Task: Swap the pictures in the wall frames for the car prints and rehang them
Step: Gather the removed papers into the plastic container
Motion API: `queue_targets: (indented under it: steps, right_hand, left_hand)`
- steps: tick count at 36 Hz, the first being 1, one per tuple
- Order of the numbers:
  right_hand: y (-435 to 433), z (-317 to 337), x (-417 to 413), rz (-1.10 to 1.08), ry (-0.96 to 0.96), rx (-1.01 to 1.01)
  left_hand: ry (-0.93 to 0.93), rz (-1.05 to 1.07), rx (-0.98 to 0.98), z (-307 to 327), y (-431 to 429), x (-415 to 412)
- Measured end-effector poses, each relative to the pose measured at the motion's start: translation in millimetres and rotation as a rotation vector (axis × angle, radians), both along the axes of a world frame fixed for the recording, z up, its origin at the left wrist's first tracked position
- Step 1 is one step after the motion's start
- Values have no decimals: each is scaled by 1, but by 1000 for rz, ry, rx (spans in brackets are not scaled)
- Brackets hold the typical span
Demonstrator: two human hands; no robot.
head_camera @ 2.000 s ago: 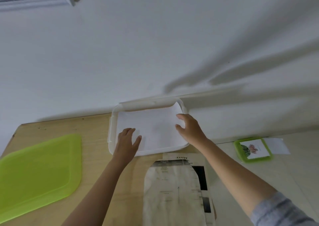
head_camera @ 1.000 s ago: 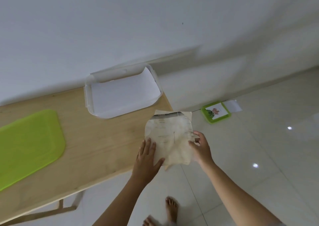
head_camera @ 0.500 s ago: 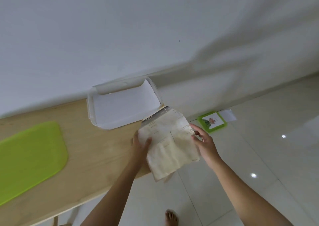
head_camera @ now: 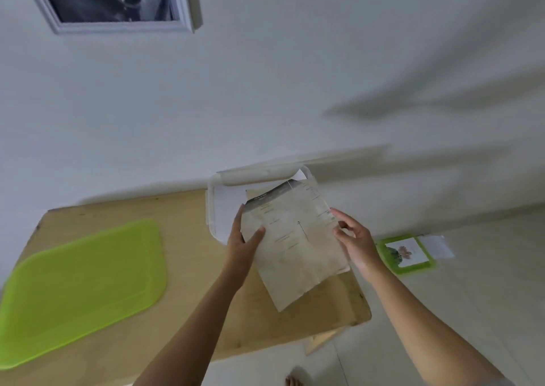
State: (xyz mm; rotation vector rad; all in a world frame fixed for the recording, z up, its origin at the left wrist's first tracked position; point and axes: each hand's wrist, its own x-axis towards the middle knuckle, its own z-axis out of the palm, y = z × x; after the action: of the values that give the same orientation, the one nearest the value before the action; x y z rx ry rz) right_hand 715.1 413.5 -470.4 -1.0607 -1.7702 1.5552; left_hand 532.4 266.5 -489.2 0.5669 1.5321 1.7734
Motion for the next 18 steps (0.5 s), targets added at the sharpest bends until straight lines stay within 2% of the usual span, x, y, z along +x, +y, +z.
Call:
queue_targets:
  steps: [7, 9, 14, 18]
  right_hand:
    - [29, -5, -63, -14, 6, -97]
    - [40, -7, -81, -40, 42, -201]
    - [59, -14, -115, -107, 267, -544]
    - [67, -30, -137, -130, 259, -637]
  left_hand:
    - [119, 129, -113, 0, 12, -47]
    - [105, 191, -113, -2, 19, -59]
    - [3, 392, -119, -9, 45, -76]
    - [20, 489, -217, -38, 61, -86]
